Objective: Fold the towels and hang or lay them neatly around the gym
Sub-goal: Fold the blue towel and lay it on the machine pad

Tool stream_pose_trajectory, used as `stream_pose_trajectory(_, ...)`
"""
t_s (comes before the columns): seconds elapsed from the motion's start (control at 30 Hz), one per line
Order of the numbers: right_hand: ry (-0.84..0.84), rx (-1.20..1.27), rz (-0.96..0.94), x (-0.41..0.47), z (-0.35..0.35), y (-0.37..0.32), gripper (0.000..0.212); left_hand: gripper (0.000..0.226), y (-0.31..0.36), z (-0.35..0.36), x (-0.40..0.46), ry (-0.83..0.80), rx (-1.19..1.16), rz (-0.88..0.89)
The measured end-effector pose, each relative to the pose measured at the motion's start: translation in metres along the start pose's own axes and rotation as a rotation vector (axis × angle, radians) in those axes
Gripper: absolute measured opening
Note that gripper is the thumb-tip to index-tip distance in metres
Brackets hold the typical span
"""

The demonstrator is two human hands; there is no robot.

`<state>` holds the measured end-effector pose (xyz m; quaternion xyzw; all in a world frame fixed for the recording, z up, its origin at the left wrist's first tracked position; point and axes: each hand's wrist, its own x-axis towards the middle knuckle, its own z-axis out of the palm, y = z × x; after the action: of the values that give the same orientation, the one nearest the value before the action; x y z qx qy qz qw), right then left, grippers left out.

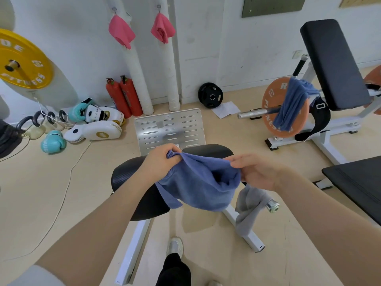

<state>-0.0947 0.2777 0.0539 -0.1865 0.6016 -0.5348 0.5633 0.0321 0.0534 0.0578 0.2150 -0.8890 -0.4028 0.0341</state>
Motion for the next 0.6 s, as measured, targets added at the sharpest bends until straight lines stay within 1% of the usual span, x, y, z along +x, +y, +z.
stream_pose_trajectory(0.03,-0.056,0.022,0.006,-0.003,-0.002,0.003,0.065,0.006,0.000,0.000,0.000,0.013,-0.003,0.006)
stream_pose_trajectory(0.07,-0.078,0.022,0.013,-0.005,-0.003,0.005,0.058,0.005,0.001,0.000,-0.001,0.022,0.000,0.011)
stream_pose_trajectory(0.13,-0.064,0.029,0.032,-0.011,-0.001,0.006,0.031,0.003,0.003,0.001,-0.004,0.038,0.000,0.019)
stream_pose_trajectory(0.17,-0.016,0.005,0.047,-0.014,0.001,0.007,0.019,0.003,0.004,0.002,-0.004,0.047,-0.012,0.019)
stream_pose_trajectory(0.2,0.073,-0.071,0.067,-0.016,0.003,0.006,0.011,0.003,0.005,0.003,-0.006,0.052,-0.026,0.017)
stream_pose_trajectory(0.23,0.207,-0.211,0.084,-0.016,0.003,0.006,0.010,0.003,0.006,0.004,-0.008,0.050,-0.034,0.015)
stream_pose_trajectory(0.3,0.507,-0.503,0.064,-0.014,0.003,0.005,0.017,0.003,0.009,0.008,-0.013,0.009,-0.036,0.031)
stream_pose_trajectory(0.33,0.614,-0.633,0.042,-0.014,0.004,0.003,0.017,0.002,0.011,0.010,-0.016,-0.028,-0.040,0.041)
stream_pose_trajectory(0.4,0.752,-0.919,0.070,-0.016,0.006,0.003,0.010,0.002,0.016,0.013,-0.023,-0.107,-0.062,0.059)
stream_pose_trajectory(0.47,0.861,-1.019,0.126,-0.020,0.002,0.003,0.010,0.003,0.020,0.014,-0.029,-0.168,-0.081,0.085)
stream_pose_trajectory(0.5,0.924,-0.978,0.145,-0.019,0.000,0.004,0.012,0.003,0.021,0.015,-0.031,-0.184,-0.081,0.089)
stream_pose_trajectory(0.53,0.974,-0.837,0.167,-0.017,-0.003,0.005,0.013,0.004,0.023,0.015,-0.033,-0.191,-0.081,0.090)
stream_pose_trajectory(0.57,1.006,-0.559,0.169,-0.015,-0.005,0.007,0.014,0.005,0.024,0.016,-0.036,-0.195,-0.079,0.094)
stream_pose_trajectory(0.6,0.977,-0.185,0.142,-0.015,-0.005,0.011,0.012,0.006,0.025,0.017,-0.038,-0.200,-0.077,0.100)
